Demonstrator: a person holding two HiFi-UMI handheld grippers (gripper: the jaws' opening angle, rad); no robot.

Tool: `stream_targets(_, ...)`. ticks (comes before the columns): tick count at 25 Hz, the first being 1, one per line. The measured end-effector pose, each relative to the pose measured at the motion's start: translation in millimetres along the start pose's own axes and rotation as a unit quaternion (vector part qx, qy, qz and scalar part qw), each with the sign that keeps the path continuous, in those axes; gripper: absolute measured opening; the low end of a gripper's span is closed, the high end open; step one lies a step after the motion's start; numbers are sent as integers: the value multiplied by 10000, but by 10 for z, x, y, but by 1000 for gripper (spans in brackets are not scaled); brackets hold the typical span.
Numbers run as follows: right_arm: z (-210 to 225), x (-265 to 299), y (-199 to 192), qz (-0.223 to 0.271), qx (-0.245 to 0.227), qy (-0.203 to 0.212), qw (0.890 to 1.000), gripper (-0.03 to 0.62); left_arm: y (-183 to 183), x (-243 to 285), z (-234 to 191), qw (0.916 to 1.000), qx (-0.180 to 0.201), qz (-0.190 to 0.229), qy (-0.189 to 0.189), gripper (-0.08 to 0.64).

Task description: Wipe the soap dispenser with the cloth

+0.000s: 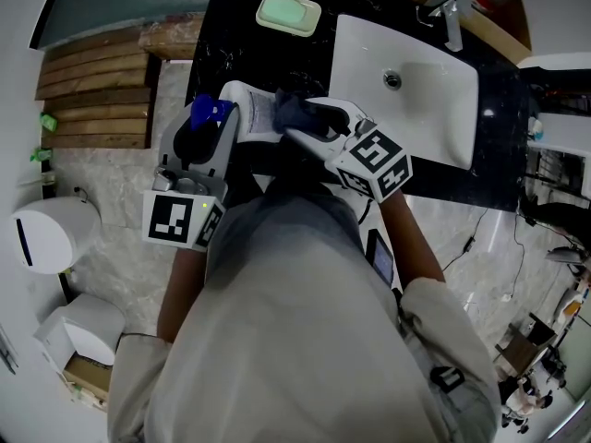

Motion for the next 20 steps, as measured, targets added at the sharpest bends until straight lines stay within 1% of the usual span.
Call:
stream_targets(4,-40,-1,-18,-33,-9,35,10000,179,-41,-1,-2,9998,106,-161,46,141)
stream_targets(10,-71,-4,-43,-96,-18,101,9999,179,-26,24,9,9997,143,-170,32,141)
stream_targets(14,-98,-15,-23,-100,13,143,9998,179,22,51,26,10000,56,-19,-3,141)
stream_targets(20,-99,-24,-34,-143,-81,175,9997,179,48,68,56,9999,143,21,-8,141)
Point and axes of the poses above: the fingertips, and each gripper's own axes: x forward along the fingers, z to its right, y out of its top, the point moved 2 cm from there along -x, backward along the fingers, and after that the axes turned 11 degrees about -z, right-handed, at the moved point
